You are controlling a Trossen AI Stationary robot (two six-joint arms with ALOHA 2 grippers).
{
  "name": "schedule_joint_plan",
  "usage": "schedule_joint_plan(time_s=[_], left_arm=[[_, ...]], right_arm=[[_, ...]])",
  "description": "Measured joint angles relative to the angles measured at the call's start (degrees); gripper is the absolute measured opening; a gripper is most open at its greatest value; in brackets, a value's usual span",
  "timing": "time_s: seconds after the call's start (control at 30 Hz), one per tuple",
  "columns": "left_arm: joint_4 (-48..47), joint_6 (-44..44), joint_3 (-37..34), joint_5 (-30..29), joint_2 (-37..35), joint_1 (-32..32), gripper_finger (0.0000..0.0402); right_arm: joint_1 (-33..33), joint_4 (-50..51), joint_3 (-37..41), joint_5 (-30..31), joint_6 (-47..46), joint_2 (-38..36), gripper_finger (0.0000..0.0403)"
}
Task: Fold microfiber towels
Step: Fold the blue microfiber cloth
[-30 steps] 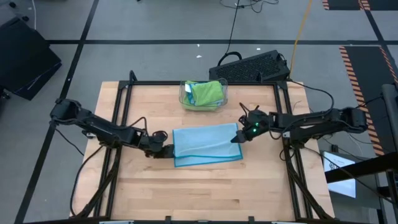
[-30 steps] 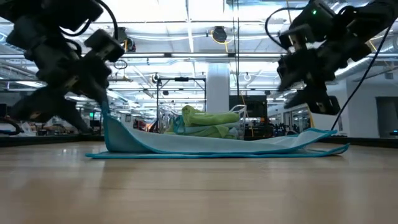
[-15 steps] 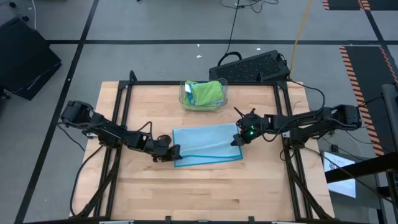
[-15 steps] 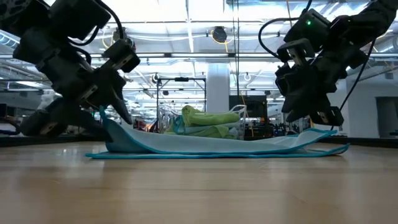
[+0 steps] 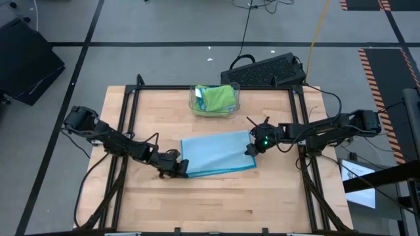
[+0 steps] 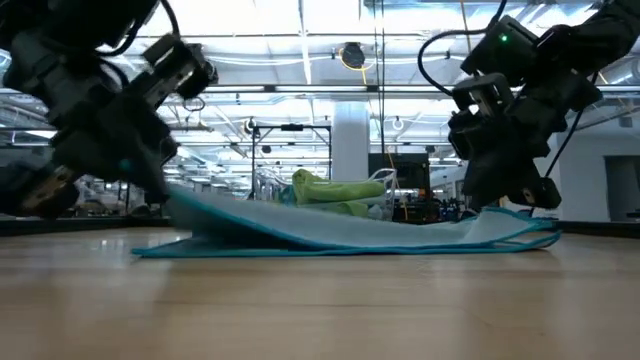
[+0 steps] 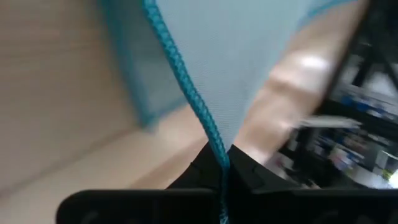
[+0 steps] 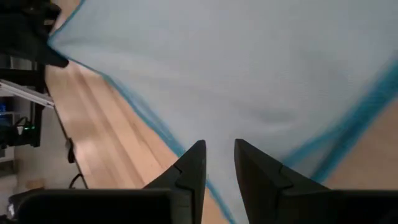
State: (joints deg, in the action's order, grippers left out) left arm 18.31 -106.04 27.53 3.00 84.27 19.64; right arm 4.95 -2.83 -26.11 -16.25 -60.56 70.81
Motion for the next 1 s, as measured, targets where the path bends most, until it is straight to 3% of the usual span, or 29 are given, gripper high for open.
schedule_joint_plan(time_s=[0.3, 0.47, 0.7, 0.87, 1.0], left_arm=[[1.81, 1.74, -0.07, 0.55, 0.02, 1.73, 0.0039], [6.84, 1.80, -0.05, 9.79, 0.04, 1.66, 0.0118], [22.77, 1.82, -0.05, 14.36, 0.02, 1.35, 0.0212], [33.48, 3.85, -0.03, 15.74, -0.40, -0.65, 0.0209], [30.40, 10.26, 0.04, 15.33, -1.79, -3.55, 0.0169]], right_arm=[[-1.06, -0.16, 1.86, -0.20, -2.23, 0.02, 0.0075], [-1.31, -0.54, 1.86, -0.07, -3.24, 0.02, 0.0075], [-1.31, -0.74, 1.86, -0.09, -4.81, 0.02, 0.0075], [-1.31, -3.87, 1.44, -0.96, -6.18, -0.48, 0.0075], [-0.42, 1.80, 0.82, -4.43, -5.04, -2.32, 0.0075]])
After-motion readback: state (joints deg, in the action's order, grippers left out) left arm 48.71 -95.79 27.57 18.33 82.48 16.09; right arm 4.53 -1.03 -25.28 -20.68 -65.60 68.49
